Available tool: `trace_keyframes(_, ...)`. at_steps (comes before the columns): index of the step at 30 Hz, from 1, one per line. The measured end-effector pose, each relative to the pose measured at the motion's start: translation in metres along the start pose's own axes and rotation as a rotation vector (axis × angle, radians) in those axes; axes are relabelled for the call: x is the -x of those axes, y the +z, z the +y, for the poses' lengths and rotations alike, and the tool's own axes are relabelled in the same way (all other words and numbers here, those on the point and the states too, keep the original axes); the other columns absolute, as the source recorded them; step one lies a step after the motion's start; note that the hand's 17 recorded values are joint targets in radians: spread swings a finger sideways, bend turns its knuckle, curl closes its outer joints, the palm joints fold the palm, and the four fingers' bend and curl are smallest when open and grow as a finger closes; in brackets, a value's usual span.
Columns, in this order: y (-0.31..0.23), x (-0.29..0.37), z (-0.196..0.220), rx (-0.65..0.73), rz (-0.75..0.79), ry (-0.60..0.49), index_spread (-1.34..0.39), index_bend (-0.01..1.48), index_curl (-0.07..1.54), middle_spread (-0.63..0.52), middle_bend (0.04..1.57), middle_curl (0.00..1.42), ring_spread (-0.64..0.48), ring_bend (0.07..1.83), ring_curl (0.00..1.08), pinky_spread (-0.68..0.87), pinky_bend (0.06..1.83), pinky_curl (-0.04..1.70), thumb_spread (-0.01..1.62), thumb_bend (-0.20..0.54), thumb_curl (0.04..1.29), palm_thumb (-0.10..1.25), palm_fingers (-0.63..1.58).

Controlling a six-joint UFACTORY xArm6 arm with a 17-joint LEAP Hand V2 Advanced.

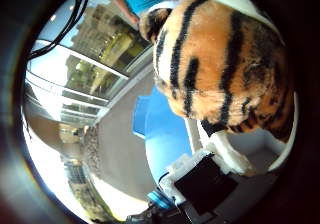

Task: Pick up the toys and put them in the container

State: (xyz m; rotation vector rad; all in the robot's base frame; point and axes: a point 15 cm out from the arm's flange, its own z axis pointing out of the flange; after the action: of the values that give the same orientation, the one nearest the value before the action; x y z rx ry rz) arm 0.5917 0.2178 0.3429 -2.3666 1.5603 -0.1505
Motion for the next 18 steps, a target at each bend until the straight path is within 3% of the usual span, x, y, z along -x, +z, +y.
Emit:
trace_keyframes(6,-0.049,-0.031,0.008,-0.028,0.019,0.004,-0.46,0.45,0.07,0.07,0.13,0.45,0.31,0.58,0.34,0.48,1.11,0.49,1.08,-0.036,0.54,0.65,-0.10)
trace_keyframes(11,-0.087,-0.059,0.024,-0.032,0.037,-0.020,-0.46,0.34,0.10,0.09,0.14,0.39,0.32,0.59,0.34,0.51,1.08,0.45,1.07,-0.034,0.51,0.64,-0.04)
trace_keyframes(18,-0.091,-0.068,0.030,-0.019,0.039,-0.030,-0.46,0.26,0.17,0.09,0.15,0.33,0.32,0.58,0.33,0.53,1.08,0.41,1.07,-0.030,0.48,0.65,-0.01)
